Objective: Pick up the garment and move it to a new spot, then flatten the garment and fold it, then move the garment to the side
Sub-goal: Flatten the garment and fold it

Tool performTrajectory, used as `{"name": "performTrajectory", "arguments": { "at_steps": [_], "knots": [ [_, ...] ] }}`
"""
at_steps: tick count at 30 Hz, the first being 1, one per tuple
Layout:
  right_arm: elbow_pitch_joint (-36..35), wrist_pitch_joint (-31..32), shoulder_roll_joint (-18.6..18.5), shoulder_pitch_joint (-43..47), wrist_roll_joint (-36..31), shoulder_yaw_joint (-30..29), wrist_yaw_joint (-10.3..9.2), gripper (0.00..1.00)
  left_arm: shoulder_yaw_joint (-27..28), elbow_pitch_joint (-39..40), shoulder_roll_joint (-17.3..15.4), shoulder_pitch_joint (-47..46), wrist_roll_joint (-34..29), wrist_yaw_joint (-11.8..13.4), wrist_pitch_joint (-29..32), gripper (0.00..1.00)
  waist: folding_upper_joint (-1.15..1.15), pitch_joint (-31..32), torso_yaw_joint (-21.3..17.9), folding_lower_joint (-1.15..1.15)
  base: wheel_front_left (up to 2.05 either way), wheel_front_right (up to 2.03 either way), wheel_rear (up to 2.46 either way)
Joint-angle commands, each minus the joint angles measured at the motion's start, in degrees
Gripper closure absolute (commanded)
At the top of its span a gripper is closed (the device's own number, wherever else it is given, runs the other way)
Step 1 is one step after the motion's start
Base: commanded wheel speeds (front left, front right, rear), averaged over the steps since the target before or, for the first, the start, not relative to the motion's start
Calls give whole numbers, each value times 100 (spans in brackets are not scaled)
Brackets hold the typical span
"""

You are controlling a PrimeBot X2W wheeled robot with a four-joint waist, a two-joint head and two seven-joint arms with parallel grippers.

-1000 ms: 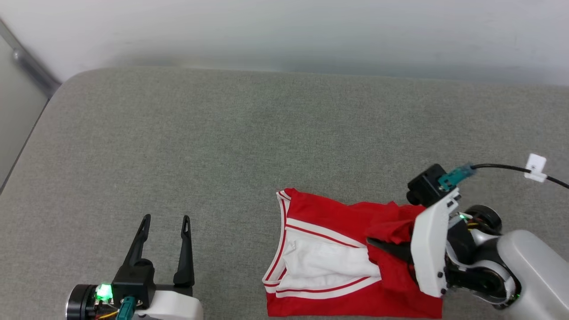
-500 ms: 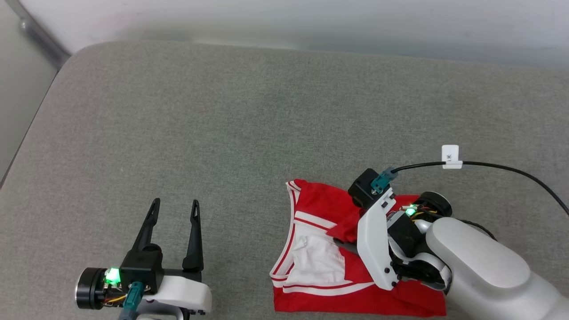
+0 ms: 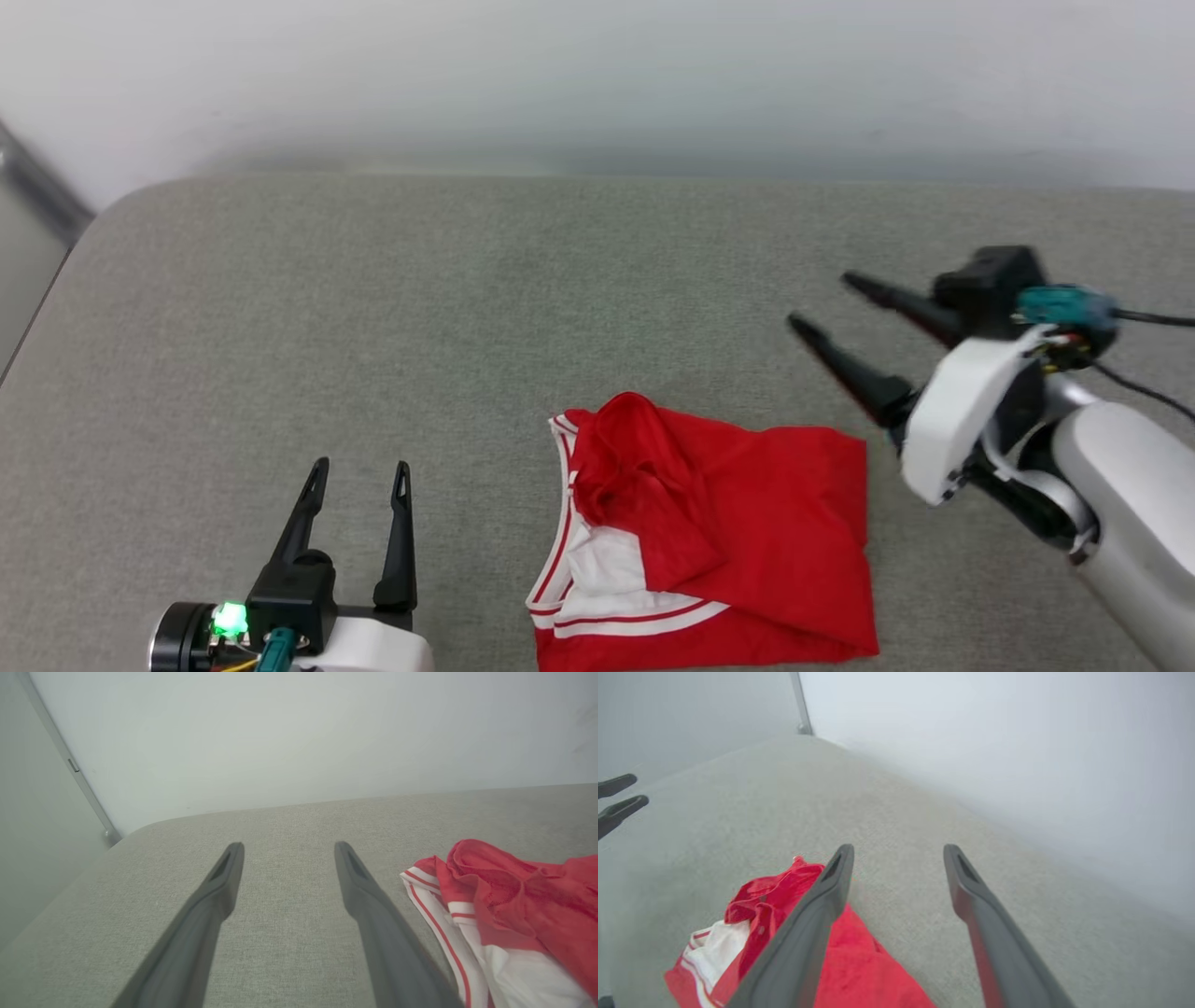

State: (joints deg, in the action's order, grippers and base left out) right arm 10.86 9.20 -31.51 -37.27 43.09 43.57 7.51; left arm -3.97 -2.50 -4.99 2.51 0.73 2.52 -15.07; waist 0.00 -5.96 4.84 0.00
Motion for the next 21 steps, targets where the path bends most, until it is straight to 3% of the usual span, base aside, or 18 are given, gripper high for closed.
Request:
{"name": "performTrajectory", "arguments": {
  "at_steps": [1, 9, 15, 21],
  "knots": [
    [18, -440, 48, 214, -361, -388, -3, 0, 2, 20, -29, 92, -29, 3, -12, 0, 0, 157, -163, 0, 0, 0, 0],
    [158, -2067, 839, 1379, -2029, -2532, -3, 0, 22, 50, -76, 272, -22, -2, -12, 0, 0, 397, -369, 0, 0, 0, 0],
    [-192, -2389, 1553, 2376, -2784, -3564, -3, 0, 26, 58, -79, 379, -4, -9, -12, 0, 0, 530, -423, 0, 0, 0, 0],
    [-550, -2440, 2169, 3243, -3155, -4038, -3, 0, 100, 83, -58, 467, 42, 26, -12, 0, 0, 590, -452, 0, 0, 0, 0]
  ]
}}
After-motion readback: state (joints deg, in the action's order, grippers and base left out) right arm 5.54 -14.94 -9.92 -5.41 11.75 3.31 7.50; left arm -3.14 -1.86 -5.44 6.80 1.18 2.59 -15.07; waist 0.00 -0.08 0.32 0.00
